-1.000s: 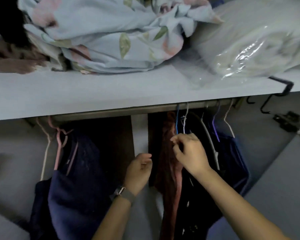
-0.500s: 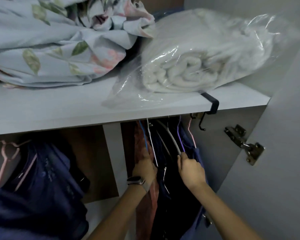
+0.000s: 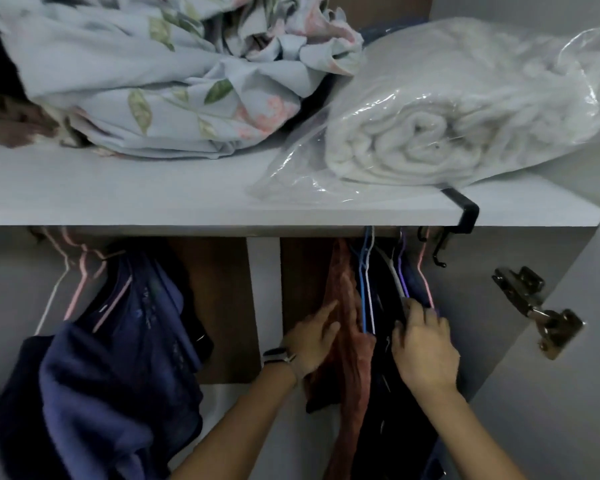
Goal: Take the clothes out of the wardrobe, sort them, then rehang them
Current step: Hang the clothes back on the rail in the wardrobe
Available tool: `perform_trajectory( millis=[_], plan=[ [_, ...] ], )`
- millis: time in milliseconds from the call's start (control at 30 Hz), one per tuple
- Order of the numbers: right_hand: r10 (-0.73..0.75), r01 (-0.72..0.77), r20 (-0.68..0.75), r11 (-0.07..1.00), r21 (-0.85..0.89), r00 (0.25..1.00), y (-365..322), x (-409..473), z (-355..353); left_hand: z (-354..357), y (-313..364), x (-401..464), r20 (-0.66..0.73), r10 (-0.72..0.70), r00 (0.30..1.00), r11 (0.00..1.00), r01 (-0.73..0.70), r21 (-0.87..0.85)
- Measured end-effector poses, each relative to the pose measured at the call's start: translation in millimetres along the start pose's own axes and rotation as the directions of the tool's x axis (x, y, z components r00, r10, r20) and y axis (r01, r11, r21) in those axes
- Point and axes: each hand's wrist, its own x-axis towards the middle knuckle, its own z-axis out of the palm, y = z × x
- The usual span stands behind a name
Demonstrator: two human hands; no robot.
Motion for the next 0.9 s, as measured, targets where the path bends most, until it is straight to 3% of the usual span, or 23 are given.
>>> perform_trajectory(
  millis=[67, 133, 200, 300, 367, 500, 700, 833, 900],
  plan=[
    [-0.148, 0.159, -0.146, 0.985, 0.064, 0.978, -19.0, -8.2, 6.0, -22.6, -34.9, -30.4, -0.07, -0.083, 0.994, 0.996, 0.085, 0.025],
    [-0.239, 0.266, -0.175, 0.953, 0.146, 0.955, -47.9, -17.4, 10.6, -50.7, -70.3, -61.6, -0.101, -0.169, 0.98, 0.977, 0.18, 0.111],
    [-0.322, 0.338, -0.105, 0.907, 0.25, 0.941, -85.0, -28.3, 19.8, -81.9, -101.0, -95.0, -0.137, -0.251, 0.958, 0.948, 0.272, 0.165],
    [-0.479, 0.402, 0.149, 0.839, 0.367, 0.865, -152.8, -51.1, 42.0, -124.2, -135.4, -152.7, -0.187, -0.372, 0.909, 0.897, 0.404, 0.178],
    [-0.568, 0.431, 0.307, 0.803, 0.412, 0.764, -198.7, -70.2, 63.6, -146.8, -155.4, -193.5, -0.229, -0.424, 0.877, 0.864, 0.467, 0.189],
    [-0.691, 0.503, 0.439, 0.721, 0.477, 0.574, -276.2, -113.6, 92.2, -179.7, -179.1, -275.9, -0.31, -0.543, 0.78, 0.78, 0.605, 0.157],
    [-0.822, 0.652, 0.514, 0.532, 0.541, 0.245, -342.4, -175.0, 111.8, -181.6, -180.6, -383.2, -0.361, -0.716, 0.598, 0.633, 0.774, 0.026],
    [-0.851, 0.736, 0.525, 0.361, 0.573, 0.009, -370.8, -214.4, 110.7, -156.5, -156.8, -446.0, -0.449, -0.754, 0.479, 0.587, 0.798, -0.135],
    [-0.86, 0.739, 0.501, 0.273, 0.616, -0.1, -377.5, -244.1, 106.4, -132.4, -135.2, -481.8, -0.497, -0.786, 0.369, 0.529, 0.817, -0.229]
  ],
)
